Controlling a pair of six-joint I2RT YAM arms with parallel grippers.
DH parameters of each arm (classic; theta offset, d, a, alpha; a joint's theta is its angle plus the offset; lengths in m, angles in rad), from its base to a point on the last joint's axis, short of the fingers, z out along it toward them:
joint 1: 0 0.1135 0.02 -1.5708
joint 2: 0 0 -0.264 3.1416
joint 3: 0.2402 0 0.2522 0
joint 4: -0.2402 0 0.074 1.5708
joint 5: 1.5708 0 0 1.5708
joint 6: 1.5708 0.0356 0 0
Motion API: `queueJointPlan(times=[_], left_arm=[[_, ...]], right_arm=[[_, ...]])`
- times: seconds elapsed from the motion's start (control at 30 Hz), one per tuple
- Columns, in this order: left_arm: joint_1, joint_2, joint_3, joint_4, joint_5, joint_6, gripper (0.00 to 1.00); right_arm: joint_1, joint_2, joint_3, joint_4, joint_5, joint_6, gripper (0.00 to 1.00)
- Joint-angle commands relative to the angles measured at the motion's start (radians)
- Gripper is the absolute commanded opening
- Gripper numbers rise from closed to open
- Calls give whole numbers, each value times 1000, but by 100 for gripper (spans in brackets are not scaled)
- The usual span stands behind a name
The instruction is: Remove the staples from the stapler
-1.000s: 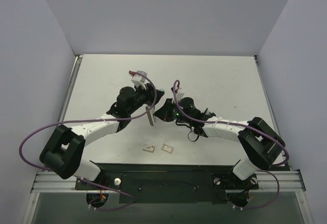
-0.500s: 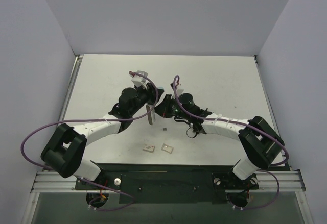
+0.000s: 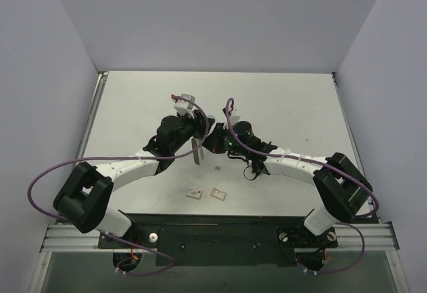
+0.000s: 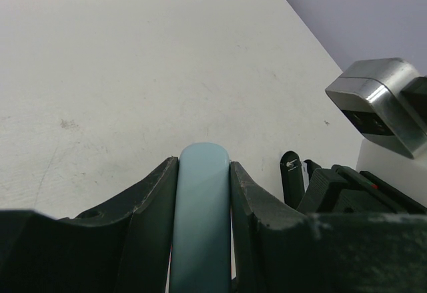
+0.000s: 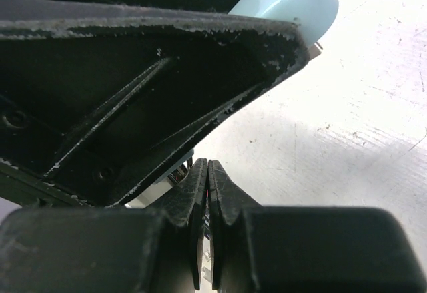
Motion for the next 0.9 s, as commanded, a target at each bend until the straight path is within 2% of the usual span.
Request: queueJointPlan(times=[0.0,0.5,0.87], left_arm=[[-17,-64,50,55,14,-27,0],[-25,-327,-19,-69,158,-144,0],[-28,-462,-66,-126,254,-196,0]], right_arm=[[27,-113,7,50,-113,-12,0],[27,-395,-78,-180,23,-137,0],[45,-616,-74,-433,135,-243,0]])
